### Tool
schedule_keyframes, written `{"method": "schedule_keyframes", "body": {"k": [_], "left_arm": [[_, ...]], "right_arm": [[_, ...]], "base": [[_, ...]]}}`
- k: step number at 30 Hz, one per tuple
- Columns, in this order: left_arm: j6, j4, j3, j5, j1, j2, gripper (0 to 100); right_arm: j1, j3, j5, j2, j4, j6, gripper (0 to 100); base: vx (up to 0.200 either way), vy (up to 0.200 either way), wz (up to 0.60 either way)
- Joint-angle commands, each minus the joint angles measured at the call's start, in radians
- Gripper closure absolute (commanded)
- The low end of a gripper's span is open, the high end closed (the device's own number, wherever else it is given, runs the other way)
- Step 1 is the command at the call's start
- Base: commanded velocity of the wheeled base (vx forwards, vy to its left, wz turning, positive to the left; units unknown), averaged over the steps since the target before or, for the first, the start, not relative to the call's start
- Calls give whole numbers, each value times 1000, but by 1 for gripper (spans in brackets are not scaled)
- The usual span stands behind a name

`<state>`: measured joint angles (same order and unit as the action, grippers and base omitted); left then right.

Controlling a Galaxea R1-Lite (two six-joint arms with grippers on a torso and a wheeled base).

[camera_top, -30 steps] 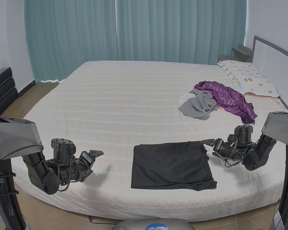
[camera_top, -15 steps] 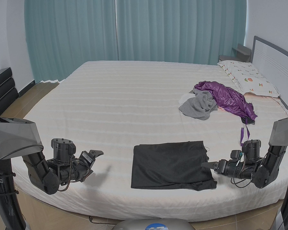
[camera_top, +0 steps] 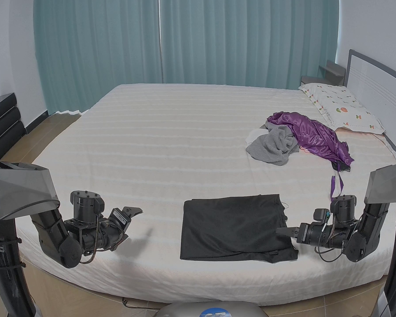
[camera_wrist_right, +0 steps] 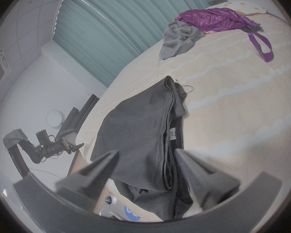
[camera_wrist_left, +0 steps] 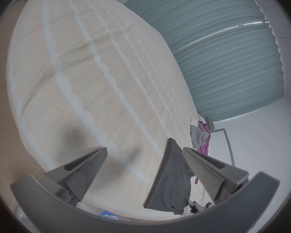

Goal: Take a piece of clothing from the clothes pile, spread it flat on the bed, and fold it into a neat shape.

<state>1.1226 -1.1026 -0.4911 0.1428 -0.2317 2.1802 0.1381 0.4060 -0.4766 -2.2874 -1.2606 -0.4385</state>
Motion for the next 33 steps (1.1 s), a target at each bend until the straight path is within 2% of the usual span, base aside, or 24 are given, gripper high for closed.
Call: {"method": "schedule_keyframes", "body": {"k": [1,7,23,29,33], "left_arm": [[0,0,0,0,0,0,0],[0,0,0,0,0,0,0],[2,0,0,0,0,0,0],[2,0,0,0,0,0,0],[0,0,0,0,0,0,0]], "right_arm": [[-5,-12,1,-20,0,32,100],[-26,-42,1,3,-2,75,100],[-58,-141,-16,125,-14,86,100],[-60,-148,-27,109,-11,96,100],[-66,-157,-27,92,1,135,100]], "base": [[0,0,0],[0,0,0],[0,0,0],[0,0,0],[0,0,0]]}}
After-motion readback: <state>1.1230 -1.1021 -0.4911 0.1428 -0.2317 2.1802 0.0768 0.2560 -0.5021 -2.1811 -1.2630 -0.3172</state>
